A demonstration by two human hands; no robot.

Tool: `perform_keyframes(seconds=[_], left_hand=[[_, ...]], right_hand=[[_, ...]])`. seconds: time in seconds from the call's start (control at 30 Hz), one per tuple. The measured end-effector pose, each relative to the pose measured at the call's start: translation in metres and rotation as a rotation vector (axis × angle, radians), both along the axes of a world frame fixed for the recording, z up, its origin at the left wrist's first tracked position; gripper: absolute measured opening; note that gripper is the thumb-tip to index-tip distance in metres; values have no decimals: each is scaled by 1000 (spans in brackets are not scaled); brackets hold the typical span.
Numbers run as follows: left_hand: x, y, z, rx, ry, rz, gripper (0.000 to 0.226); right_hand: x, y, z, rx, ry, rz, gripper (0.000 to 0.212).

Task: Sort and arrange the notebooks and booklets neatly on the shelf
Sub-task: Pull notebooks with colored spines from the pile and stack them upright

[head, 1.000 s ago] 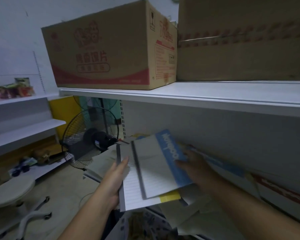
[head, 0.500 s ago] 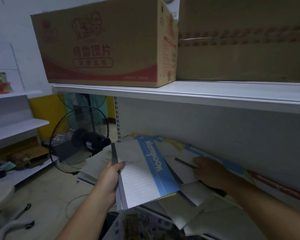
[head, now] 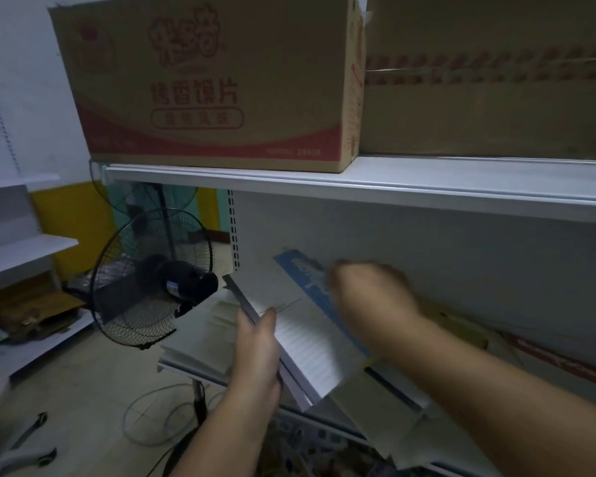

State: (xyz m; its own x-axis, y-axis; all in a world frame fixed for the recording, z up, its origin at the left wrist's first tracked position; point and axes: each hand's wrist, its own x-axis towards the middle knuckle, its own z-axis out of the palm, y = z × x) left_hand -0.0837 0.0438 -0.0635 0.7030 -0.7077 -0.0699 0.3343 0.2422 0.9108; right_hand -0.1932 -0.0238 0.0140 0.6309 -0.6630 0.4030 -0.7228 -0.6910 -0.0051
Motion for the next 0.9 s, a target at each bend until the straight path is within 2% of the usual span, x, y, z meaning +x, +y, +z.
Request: perform_keyframes(seconds=[0.1,0.17,0.23,0.27,0.3,0.37,0.47,0.5,0.57,0.63,0.9], left_hand=[[-1,-2,7,-48,69,-1,29],[1,4,5,24,94,26,37],[-2,12,8,154,98,21,69],[-5,16,8,184,87,7,76],[-9,17,9,197,71,-1,69],[-21,16,10,217,24,-31,39],[-49,14,16,243,-83,-145,24],[-62,12,18,239,-124,-179,23],[-97,7,20,230,-188,-237,24],[-142,-2,18,214,-221,-289,28],[-346,-38,4,233,-206,-533,37]], right_hand=[[25,34,-15,83,-51,180,32],[27,39,-25,112,-41,251,32],[18,35,-28,172,-20,305,31],[11,32,-28,207,-1,324,31],[2,28,-27,250,1,344,30],[-24,17,-26,325,-49,358,35],[-88,-5,-22,365,-172,226,67],[-114,-10,-23,454,-229,182,71],[-165,-12,-27,710,-357,140,64],[-216,-11,-39,850,-521,77,52],[-422,-6,-96,928,-1042,-295,52]])
